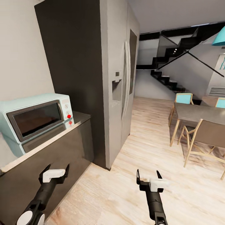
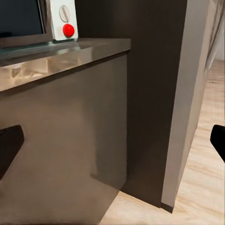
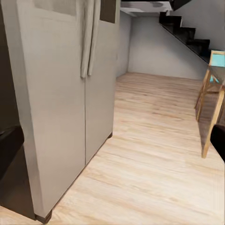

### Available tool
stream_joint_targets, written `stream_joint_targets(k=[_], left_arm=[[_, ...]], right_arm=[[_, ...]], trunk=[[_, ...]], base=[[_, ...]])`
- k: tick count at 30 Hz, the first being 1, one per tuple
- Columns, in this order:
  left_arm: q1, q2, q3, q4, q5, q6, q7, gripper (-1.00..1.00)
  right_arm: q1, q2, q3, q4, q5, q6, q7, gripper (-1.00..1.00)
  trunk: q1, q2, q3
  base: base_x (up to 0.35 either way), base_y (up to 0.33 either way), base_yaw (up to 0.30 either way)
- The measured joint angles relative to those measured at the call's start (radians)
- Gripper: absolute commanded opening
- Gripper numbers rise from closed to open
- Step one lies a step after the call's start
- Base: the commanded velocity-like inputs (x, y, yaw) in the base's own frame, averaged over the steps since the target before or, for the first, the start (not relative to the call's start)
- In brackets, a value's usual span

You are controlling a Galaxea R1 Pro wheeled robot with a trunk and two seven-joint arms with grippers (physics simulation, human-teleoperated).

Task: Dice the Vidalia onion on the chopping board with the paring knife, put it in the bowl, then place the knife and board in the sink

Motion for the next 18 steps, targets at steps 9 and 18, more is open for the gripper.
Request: stream_joint_targets(k=[9, 18], left_arm=[[0.0, -0.032, -0.01, -0.001, 0.0, -0.009, 0.006, 1.0], [0.0, -0.089, -0.06, 0.001, -0.003, -0.09, 0.244, 1.0]], right_arm=[[0.0, -0.006, 0.002, 0.0, 0.001, 0.0, 0.049, 1.0], [0.0, -0.008, -0.007, 0.0, 0.001, 0.0, 0.063, 1.0]], trunk=[[0.0, 0.0, -0.008], [0.0, 0.0, -0.017]], base=[[0.0, 0.0, 0.25], [0.0, 0.0, 0.223]])
